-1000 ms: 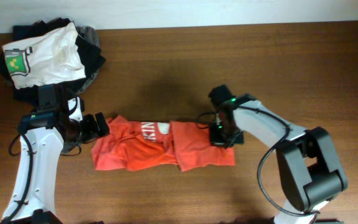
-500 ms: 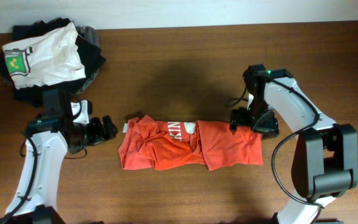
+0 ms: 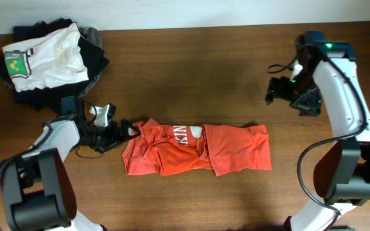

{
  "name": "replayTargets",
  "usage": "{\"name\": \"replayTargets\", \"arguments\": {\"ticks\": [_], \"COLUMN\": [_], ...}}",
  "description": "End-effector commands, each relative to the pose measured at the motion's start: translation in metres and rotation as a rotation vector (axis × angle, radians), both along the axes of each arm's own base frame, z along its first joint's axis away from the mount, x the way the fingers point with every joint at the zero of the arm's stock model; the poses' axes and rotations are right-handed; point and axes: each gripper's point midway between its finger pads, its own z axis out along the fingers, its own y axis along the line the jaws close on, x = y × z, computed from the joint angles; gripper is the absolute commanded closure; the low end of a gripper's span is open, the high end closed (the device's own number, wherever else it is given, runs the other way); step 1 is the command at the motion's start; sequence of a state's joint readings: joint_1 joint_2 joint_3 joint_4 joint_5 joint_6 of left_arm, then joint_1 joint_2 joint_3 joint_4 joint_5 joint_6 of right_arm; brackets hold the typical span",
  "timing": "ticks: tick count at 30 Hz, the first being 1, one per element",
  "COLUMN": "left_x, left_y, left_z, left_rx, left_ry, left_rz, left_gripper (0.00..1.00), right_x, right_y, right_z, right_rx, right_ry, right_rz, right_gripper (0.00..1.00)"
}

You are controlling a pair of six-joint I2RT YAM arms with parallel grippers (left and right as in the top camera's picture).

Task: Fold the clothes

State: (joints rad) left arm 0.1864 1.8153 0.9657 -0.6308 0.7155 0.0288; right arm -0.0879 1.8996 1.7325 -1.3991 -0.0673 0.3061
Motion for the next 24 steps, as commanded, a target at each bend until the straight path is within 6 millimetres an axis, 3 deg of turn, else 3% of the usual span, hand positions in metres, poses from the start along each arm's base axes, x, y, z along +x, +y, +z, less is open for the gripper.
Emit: {"name": "replayTargets", "arguments": {"ticks": [1, 7, 10, 13, 15, 18, 20, 23, 24], "left_x": [-0.025, -0.047, -0.050, -0.052, -0.050, -0.044, -0.037, -0.028, -0.020], "left_y": [-0.015, -0.050, -0.049, -0.038, -0.035, -0.016, 0.004, 0.042, 0.063], "left_z": [-0.033, -0.045, -0.050, -0.059, -0.059, -0.055, -0.041, -0.012, 0.011], "left_rx": [-0.073, -0.067, -0.016, 0.065, 0.074, 0.169, 0.270, 0.488, 0.607], "left_ry": [0.093, 0.145, 0.181, 0.239, 0.249, 0.307, 0.350, 0.431, 0.455], "left_rz": [-0.078, -0.221, -0.215, -0.163, -0.147, -0.098, -0.095, -0.045, 0.007], "left_gripper": [0.01, 0.01, 0.34, 0.76, 0.98, 0.99, 0.99, 0.99, 0.99], "right_x": [0.001, 0.002, 0.002, 0.002, 0.002, 0.002, 0.002, 0.002, 0.002], "right_y": [-0.011, -0.010, -0.010, -0.010, -0.010, -0.010, -0.010, -0.010, -0.010], "right_z": [0.001, 0.001, 0.001, 0.001, 0.001, 0.001, 0.001, 0.001, 0.001], "right_rx": [-0.013, -0.009, -0.009, -0.009, -0.009, -0.009, -0.009, -0.009, -0.009], "right_ry": [-0.003, -0.007, -0.007, -0.007, -0.007, -0.007, -0.007, -0.007, -0.007], "right_rz": [-0.017, -0.017, -0.017, -0.017, -0.017, -0.017, -0.017, -0.017, -0.017], "right_gripper": [0.02, 0.02, 0.02, 0.02, 0.02, 0.02, 0.02, 0.02, 0.02]}}
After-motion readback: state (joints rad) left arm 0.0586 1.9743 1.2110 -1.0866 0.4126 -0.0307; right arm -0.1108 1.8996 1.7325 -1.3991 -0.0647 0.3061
